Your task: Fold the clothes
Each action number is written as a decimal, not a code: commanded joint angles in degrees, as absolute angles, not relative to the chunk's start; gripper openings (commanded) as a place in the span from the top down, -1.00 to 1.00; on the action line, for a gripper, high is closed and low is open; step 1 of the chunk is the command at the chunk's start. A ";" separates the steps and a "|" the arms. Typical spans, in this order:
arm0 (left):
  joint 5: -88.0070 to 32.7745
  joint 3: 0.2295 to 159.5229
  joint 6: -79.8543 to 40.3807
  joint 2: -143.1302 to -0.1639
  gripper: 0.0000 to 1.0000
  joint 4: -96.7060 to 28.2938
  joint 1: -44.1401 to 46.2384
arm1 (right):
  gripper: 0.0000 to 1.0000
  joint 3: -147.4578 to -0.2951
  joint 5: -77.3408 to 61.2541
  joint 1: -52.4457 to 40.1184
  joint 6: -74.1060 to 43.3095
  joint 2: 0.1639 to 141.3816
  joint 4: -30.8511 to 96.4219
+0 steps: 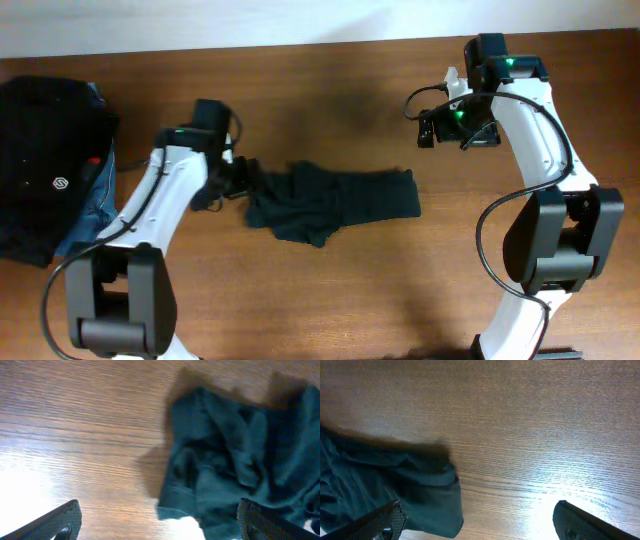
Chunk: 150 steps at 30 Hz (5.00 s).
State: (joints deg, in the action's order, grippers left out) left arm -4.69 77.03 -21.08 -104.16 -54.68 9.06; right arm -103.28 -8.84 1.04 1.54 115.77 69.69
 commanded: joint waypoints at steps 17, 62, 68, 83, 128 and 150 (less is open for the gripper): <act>-20.40 62.63 -8.84 -103.94 -0.97 -36.97 9.37 | -0.97 -104.16 -8.34 1.26 1.45 115.55 70.94; -23.99 60.60 -5.85 -104.88 0.99 -37.50 -5.69 | -0.98 -104.16 -8.56 1.15 -0.05 115.55 71.11; -22.00 68.03 -5.87 -102.19 0.99 -42.44 -2.76 | -0.97 -104.16 -8.56 1.15 -0.05 115.55 71.13; -16.21 80.55 -7.03 -100.49 0.99 -39.57 23.24 | -0.97 -104.16 -8.56 1.15 -0.03 115.55 71.02; -16.73 91.72 -7.07 -103.53 -0.98 -49.15 8.86 | -0.97 -99.04 -35.57 4.47 -13.47 115.55 77.28; -7.55 91.55 -4.84 -104.47 -0.99 -51.27 8.82 | -0.98 -79.05 -36.42 -2.00 -18.63 115.44 57.60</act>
State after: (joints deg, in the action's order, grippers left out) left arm -9.98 91.37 -5.87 -104.75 -51.24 8.95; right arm -79.33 -36.12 1.48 -16.51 115.92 59.05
